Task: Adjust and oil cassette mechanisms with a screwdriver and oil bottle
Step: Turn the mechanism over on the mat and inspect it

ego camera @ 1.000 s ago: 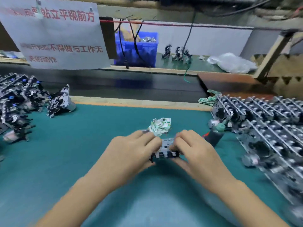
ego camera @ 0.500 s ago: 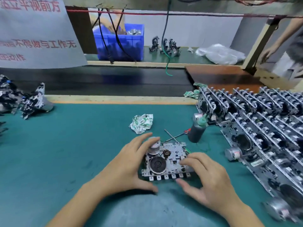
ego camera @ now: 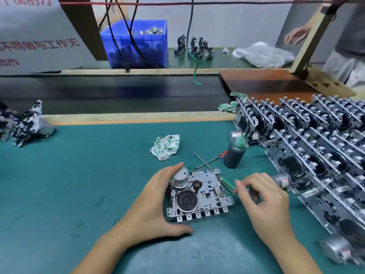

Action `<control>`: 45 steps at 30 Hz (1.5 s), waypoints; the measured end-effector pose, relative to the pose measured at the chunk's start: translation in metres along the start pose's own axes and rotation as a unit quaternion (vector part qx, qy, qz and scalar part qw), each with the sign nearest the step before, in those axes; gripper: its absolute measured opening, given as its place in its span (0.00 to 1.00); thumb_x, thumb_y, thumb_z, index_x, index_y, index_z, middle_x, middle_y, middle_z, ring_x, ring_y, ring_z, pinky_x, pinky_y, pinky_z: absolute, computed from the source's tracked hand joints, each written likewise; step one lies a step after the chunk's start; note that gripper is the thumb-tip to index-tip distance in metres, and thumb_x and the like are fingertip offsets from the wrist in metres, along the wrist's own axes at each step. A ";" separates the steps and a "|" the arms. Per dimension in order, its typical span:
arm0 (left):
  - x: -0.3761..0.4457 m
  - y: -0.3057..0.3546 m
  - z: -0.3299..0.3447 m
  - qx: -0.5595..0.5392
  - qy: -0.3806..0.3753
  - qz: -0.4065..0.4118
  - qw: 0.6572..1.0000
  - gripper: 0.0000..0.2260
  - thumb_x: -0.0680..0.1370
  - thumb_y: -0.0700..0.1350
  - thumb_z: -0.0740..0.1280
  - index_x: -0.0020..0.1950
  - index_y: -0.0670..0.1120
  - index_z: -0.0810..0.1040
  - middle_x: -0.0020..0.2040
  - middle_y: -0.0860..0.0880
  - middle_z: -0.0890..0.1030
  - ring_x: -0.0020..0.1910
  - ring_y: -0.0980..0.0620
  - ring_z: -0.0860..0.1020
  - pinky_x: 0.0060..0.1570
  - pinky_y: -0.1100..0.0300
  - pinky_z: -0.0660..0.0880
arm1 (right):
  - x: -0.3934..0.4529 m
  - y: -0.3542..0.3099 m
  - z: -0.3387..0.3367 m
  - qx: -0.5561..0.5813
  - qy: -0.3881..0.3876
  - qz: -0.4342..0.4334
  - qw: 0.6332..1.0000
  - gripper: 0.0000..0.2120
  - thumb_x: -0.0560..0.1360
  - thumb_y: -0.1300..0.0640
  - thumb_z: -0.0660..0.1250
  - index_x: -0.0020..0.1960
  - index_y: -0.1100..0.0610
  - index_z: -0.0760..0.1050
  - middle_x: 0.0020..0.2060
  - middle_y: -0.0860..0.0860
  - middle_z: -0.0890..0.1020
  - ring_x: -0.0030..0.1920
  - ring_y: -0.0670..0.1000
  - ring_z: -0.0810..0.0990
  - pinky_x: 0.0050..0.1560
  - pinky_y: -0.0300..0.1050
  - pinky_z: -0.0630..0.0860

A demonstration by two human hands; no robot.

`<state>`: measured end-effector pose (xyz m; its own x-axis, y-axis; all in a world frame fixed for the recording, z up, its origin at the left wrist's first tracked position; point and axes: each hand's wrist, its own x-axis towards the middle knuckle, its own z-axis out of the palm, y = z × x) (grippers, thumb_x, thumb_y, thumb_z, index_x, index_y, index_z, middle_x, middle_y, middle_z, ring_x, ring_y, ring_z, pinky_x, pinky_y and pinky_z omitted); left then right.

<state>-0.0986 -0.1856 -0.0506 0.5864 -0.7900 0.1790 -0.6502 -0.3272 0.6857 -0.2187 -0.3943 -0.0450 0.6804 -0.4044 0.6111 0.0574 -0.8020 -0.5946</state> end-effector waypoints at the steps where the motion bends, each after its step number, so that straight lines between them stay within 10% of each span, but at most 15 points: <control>1: 0.000 0.002 0.001 0.031 0.012 0.009 0.999 0.47 0.59 0.62 0.75 0.71 0.68 0.51 0.68 0.69 0.60 0.68 0.67 0.62 0.66 0.71 0.59 | -0.001 0.000 0.001 -0.002 -0.008 0.001 1.000 0.17 0.75 0.52 0.62 0.30 0.58 0.74 0.29 0.39 0.68 0.33 0.42 0.65 0.36 0.33 0.62; 5: 0.002 0.007 0.004 0.098 0.041 0.036 0.994 0.44 0.60 0.62 0.71 0.72 0.59 0.55 0.65 0.66 0.64 0.64 0.65 0.65 0.64 0.69 0.59 | -0.003 0.002 0.003 -0.012 -0.030 -0.001 0.999 0.18 0.75 0.51 0.62 0.30 0.57 0.74 0.27 0.43 0.70 0.33 0.43 0.65 0.35 0.35 0.62; 16: -0.002 -0.001 0.000 -0.020 -0.012 -0.005 1.000 0.49 0.55 0.68 0.77 0.68 0.74 0.51 0.67 0.74 0.59 0.68 0.67 0.62 0.64 0.75 0.59 | -0.001 -0.004 -0.001 0.031 -0.106 0.071 0.991 0.05 0.71 0.42 0.62 0.43 0.43 0.72 0.41 0.39 0.75 0.43 0.39 0.72 0.41 0.31 0.66; 21: -0.001 0.000 0.000 -0.028 -0.017 0.014 0.999 0.49 0.57 0.65 0.77 0.69 0.73 0.51 0.67 0.74 0.60 0.68 0.65 0.63 0.65 0.71 0.61 | 0.008 -0.009 -0.006 -0.019 -0.332 -0.005 0.943 0.38 0.64 0.33 0.69 0.69 0.38 0.58 0.68 0.31 0.60 0.70 0.35 0.57 0.66 0.24 0.51; 25: -0.001 -0.001 0.001 -0.035 -0.013 0.025 0.999 0.46 0.60 0.60 0.76 0.69 0.72 0.52 0.65 0.74 0.61 0.67 0.66 0.65 0.63 0.74 0.62 | 0.027 -0.011 -0.004 -0.141 -0.442 -0.068 0.883 0.55 0.60 0.32 0.72 0.74 0.36 0.39 0.71 0.30 0.45 0.71 0.32 0.41 0.66 0.25 0.36; 29: -0.001 -0.001 0.002 -0.045 -0.012 0.032 0.998 0.45 0.60 0.58 0.77 0.69 0.72 0.53 0.66 0.73 0.62 0.67 0.65 0.65 0.63 0.73 0.62 | 0.038 -0.021 0.005 -0.217 -0.473 -0.089 0.849 0.60 0.56 0.31 0.73 0.77 0.48 0.44 0.74 0.43 0.57 0.73 0.45 0.55 0.71 0.38 0.53; 36: -0.001 -0.003 0.005 -0.079 0.008 0.018 0.997 0.54 0.57 0.58 0.80 0.73 0.69 0.48 0.71 0.69 0.58 0.71 0.64 0.61 0.66 0.72 0.60 | 0.047 -0.029 0.009 -0.284 -0.405 -0.167 0.853 0.47 0.58 0.34 0.70 0.72 0.51 0.59 0.60 0.44 0.75 0.59 0.50 0.75 0.51 0.44 0.72; 41: 0.013 -0.008 -0.013 -0.449 -0.058 -0.091 0.887 0.55 0.52 0.70 0.76 0.70 0.42 0.65 0.70 0.47 0.70 0.65 0.58 0.73 0.65 0.66 0.68 | 0.057 -0.025 0.000 0.110 -0.443 0.083 0.886 0.33 0.54 0.39 0.73 0.58 0.45 0.74 0.49 0.39 0.83 0.51 0.40 0.81 0.54 0.38 0.75; 45: 0.026 0.001 -0.009 -0.635 -0.168 -0.118 0.745 0.51 0.58 0.73 0.72 0.57 0.28 0.72 0.42 0.36 0.78 0.39 0.44 0.79 0.42 0.56 0.78 | 0.048 -0.032 0.017 0.499 -0.470 0.228 0.691 0.29 0.58 0.33 0.75 0.51 0.52 0.82 0.47 0.46 0.85 0.50 0.44 0.82 0.52 0.38 0.77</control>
<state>-0.0796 -0.2015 -0.0386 0.3190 -0.9433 -0.0922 0.5582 0.1084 0.8226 -0.1756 -0.3806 -0.0056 0.9411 0.3264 -0.0888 -0.1628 0.2072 -0.9646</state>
